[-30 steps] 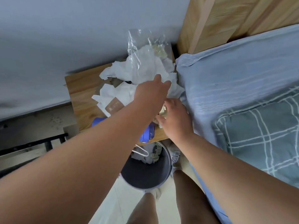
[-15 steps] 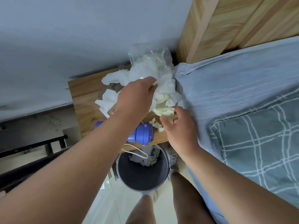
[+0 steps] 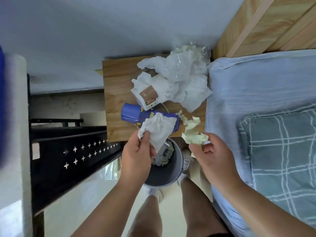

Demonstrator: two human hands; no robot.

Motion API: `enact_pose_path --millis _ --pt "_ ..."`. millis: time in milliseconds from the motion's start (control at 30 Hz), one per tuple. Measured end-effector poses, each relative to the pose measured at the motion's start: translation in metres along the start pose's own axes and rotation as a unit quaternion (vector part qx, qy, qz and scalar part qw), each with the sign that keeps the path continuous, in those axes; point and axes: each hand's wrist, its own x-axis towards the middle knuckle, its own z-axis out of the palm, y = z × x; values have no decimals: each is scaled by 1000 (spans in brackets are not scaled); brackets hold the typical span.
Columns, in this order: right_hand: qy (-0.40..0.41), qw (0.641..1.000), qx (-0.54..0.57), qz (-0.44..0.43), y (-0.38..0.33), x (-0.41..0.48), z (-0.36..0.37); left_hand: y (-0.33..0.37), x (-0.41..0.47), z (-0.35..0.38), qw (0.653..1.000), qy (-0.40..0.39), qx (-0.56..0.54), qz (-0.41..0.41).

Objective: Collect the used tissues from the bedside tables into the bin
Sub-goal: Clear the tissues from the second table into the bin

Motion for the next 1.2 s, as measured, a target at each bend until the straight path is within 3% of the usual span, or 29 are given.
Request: enact_pose_path --millis 167,333,467,633,867,1033,1200 --pt "-89 991 -89 49 58 -34 30 -96 -26 -13 988 9 26 -155" --pt "-158 957 -228 87 113 -24 69 -170 -14 -11 971 -23 94 -219" --pt "-190 942 -237 145 147 0 102 -208 11 -5 959 -54 101 -258" --pt "-207 931 -224 201 182 15 131 -232 33 10 949 -92 172 -246" --pt "-154 940 -166 254 178 15 111 -217 24 9 949 -101 198 -223" --pt "-127 961 -78 233 125 22 72 -157 5 12 954 -147 226 -133" --pt "-59 984 -18 165 47 61 32 -49 17 32 958 -165 236 18"
